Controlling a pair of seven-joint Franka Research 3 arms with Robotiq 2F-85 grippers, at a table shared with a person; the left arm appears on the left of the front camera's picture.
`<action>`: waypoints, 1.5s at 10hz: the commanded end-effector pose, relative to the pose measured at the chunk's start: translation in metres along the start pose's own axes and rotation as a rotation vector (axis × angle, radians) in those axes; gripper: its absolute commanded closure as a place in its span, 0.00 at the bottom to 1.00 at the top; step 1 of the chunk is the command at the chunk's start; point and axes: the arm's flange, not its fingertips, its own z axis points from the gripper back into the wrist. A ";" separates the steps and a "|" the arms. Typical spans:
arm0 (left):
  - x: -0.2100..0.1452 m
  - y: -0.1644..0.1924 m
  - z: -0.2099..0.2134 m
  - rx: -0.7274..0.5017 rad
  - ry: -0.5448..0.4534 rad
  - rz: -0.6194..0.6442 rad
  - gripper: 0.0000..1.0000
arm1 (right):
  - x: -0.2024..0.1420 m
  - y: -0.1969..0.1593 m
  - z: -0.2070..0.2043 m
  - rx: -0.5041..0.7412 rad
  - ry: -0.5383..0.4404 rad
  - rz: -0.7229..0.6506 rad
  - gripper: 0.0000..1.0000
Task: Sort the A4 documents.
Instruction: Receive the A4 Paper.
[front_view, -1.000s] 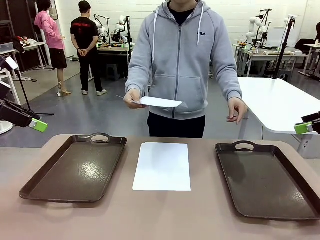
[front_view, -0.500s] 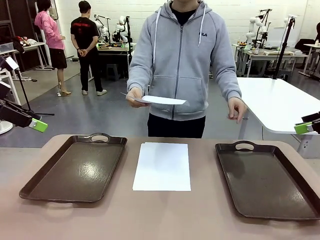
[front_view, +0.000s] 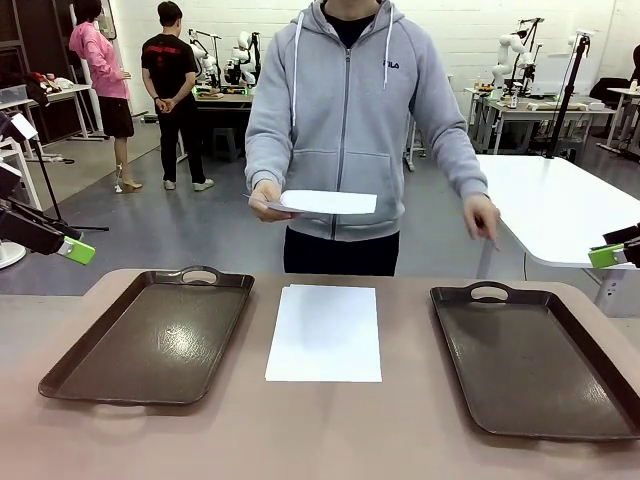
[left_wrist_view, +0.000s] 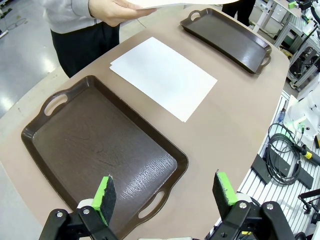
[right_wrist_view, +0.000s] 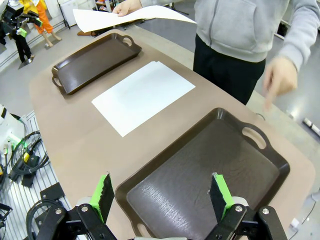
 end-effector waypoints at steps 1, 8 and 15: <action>-0.001 0.002 0.000 -0.012 -0.014 -0.019 0.00 | -0.001 -0.003 -0.002 0.017 -0.010 0.007 0.00; -0.001 0.002 0.000 -0.012 -0.014 -0.019 0.00 | -0.001 -0.003 -0.002 0.017 -0.010 0.007 0.00; -0.001 0.002 0.000 -0.012 -0.014 -0.019 0.00 | -0.001 -0.003 -0.002 0.017 -0.010 0.007 0.00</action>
